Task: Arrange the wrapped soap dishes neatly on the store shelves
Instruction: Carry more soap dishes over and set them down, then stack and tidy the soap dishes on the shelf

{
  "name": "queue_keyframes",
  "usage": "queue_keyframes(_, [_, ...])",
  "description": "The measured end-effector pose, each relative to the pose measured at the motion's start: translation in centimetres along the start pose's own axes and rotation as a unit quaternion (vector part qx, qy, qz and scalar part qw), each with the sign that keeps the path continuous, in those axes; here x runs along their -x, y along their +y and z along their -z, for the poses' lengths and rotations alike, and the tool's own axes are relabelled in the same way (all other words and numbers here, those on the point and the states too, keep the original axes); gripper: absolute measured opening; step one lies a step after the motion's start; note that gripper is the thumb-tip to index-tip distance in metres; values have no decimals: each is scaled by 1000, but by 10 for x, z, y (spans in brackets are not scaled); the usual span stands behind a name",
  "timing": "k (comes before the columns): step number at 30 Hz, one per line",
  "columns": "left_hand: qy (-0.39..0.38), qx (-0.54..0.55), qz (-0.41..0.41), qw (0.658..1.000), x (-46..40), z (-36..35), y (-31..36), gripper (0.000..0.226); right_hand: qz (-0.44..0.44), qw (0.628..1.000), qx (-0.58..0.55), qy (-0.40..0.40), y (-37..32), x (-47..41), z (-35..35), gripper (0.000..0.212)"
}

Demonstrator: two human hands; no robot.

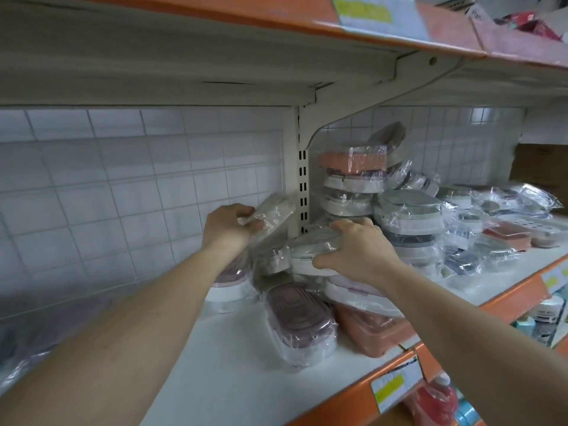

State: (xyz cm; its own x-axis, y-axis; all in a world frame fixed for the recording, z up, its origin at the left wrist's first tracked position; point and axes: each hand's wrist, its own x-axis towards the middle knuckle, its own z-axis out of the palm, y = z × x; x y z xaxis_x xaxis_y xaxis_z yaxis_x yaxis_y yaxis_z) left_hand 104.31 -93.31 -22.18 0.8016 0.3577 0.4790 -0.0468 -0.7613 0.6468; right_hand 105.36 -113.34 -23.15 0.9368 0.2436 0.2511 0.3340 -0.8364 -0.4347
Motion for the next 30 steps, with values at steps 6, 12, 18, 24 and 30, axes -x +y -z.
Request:
queue_keyframes(6, [-12, -114, -59, 992, 9, 63, 1, 32, -7, 999, -27, 26, -14, 6, 9, 77])
queue_keyframes(12, [-189, -294, -25, 937, 37, 70, -29, 41, -19, 999, -34, 34, -33, 12, -16, 79])
queue_keyframes(18, [-119, -229, 89, 962, 49, 32, -29, 98, 14, 1000, 21, 13, -36, 17, -43, 73])
queue_keyframes(24, [11, -139, 147, 979, 49, 9, -29, 77, 27, 998, 30, 37, -33, 17, -51, 78])
queue_keyframes(30, [81, -86, 129, 984, 66, 30, -31, 66, 30, 989, -52, 136, -41, 22, -47, 80])
